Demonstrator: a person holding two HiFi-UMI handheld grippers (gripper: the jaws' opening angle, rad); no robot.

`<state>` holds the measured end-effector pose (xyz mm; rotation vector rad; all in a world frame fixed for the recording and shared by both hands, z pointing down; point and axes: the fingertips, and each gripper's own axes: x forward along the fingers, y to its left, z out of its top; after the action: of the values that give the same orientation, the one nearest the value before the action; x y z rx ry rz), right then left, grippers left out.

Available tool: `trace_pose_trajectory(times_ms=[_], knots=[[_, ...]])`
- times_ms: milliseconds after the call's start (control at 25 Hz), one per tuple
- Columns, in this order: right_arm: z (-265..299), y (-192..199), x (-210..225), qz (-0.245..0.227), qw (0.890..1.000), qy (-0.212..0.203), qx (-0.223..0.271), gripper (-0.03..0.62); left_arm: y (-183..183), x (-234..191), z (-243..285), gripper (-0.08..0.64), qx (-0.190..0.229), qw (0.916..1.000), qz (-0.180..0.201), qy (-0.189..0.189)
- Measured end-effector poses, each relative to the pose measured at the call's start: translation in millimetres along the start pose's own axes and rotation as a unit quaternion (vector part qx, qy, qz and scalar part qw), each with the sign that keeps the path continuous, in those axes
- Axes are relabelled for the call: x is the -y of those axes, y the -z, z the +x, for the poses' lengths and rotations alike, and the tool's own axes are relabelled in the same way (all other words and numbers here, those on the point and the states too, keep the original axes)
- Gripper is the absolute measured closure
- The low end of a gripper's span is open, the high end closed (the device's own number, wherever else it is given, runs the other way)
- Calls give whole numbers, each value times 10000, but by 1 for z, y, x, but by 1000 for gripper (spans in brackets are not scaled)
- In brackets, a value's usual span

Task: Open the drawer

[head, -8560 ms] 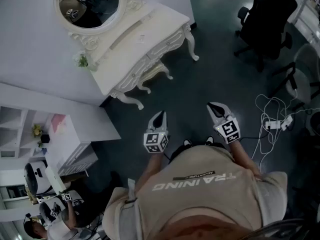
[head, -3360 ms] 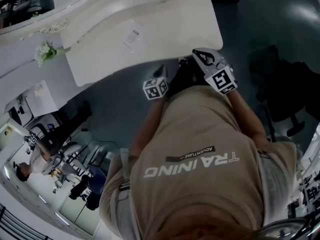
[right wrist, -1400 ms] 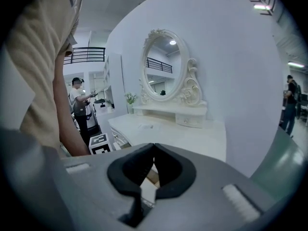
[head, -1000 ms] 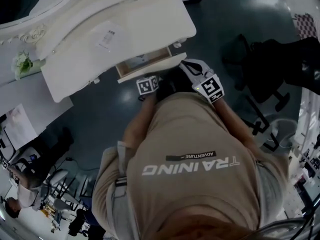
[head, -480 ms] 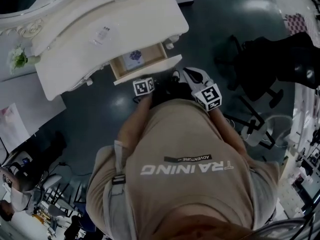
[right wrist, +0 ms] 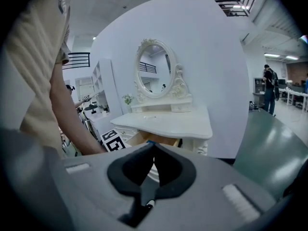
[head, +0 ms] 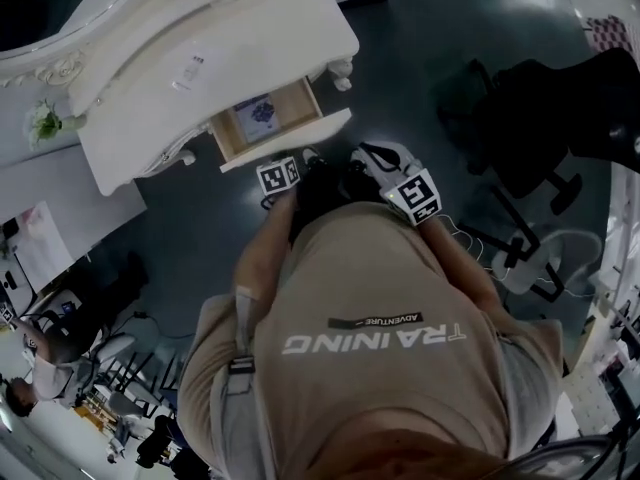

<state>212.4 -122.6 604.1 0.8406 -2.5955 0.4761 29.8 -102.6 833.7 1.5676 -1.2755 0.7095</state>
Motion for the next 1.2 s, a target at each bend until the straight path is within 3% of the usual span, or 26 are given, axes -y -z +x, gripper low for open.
trace_pose_trajectory(times_ms=[320,560,720,1000,1200], knots=[[-32,39,17,236,9991,-337,-62,589,18,13,-3,428,30,9982,81,-596],[-34,54,-3,227,9979,-594,-121,589,31,12,-10,428,0,9973,300,-676],[-35,59,-25,140,9976,-668,-76,589,40,2,-22,480,190,9967,317,-719],[-45,76,-90,-210,9963,-785,-272,589,88,4,-85,506,1037,9940,-34,-352],[-52,60,-152,-512,9959,-731,-113,589,135,6,-159,545,1603,9861,449,9]])
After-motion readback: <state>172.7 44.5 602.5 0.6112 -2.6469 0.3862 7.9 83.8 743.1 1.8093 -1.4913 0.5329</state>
